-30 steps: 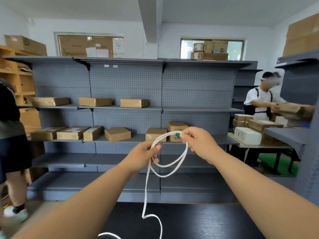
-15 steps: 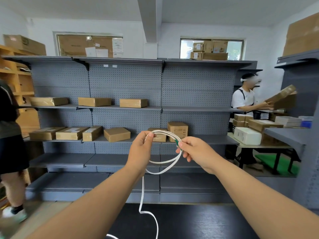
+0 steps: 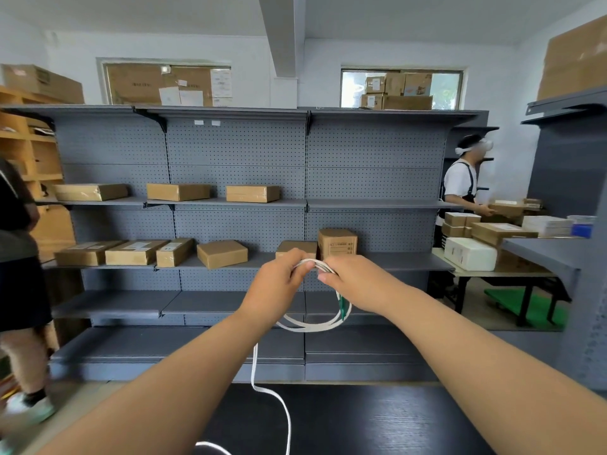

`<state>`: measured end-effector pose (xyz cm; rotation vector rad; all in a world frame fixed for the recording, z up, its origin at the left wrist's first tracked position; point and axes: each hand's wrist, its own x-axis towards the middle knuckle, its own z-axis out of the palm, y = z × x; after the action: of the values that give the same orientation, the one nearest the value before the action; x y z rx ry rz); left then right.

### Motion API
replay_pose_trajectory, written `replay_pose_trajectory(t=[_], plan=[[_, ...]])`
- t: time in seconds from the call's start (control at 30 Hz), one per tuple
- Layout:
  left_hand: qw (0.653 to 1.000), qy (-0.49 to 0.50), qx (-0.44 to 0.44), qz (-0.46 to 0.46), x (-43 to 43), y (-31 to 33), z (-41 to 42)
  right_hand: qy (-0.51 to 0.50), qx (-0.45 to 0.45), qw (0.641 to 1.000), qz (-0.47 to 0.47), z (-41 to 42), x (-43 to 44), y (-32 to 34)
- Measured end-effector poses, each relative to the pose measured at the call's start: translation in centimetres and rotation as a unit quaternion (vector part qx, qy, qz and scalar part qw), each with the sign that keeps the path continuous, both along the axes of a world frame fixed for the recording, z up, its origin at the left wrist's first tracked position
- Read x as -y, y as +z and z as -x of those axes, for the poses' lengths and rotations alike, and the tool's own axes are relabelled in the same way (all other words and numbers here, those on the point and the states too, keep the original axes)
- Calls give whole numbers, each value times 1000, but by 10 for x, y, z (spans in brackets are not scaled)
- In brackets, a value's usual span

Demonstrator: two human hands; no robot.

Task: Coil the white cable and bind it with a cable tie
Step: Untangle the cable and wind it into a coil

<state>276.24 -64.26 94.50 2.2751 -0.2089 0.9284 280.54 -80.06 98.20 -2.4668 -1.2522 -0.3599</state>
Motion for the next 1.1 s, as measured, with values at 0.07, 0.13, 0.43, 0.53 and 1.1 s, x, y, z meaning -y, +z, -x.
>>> replay_pose_trajectory(t=[0.07,0.13,0.43,0.53,1.1], plan=[[1000,-5,-4,-12,-2,-1,0,-14,-8,1000,11,0,-2,-2],[1000,-15,-10,-10,-3,-2,0,-24,-2,1000,16,-1,-4,-4],[970,-100,-82,208,-13,-10,3,-97,-17,990,-97,-8,5,-8],[936,-166,-115,289,-13,-7,4,-111,-17,987,-116,-10,9,-13],[990,-40,3,132,1,14,2,-118,-7,986,-115,-3,11,-11]])
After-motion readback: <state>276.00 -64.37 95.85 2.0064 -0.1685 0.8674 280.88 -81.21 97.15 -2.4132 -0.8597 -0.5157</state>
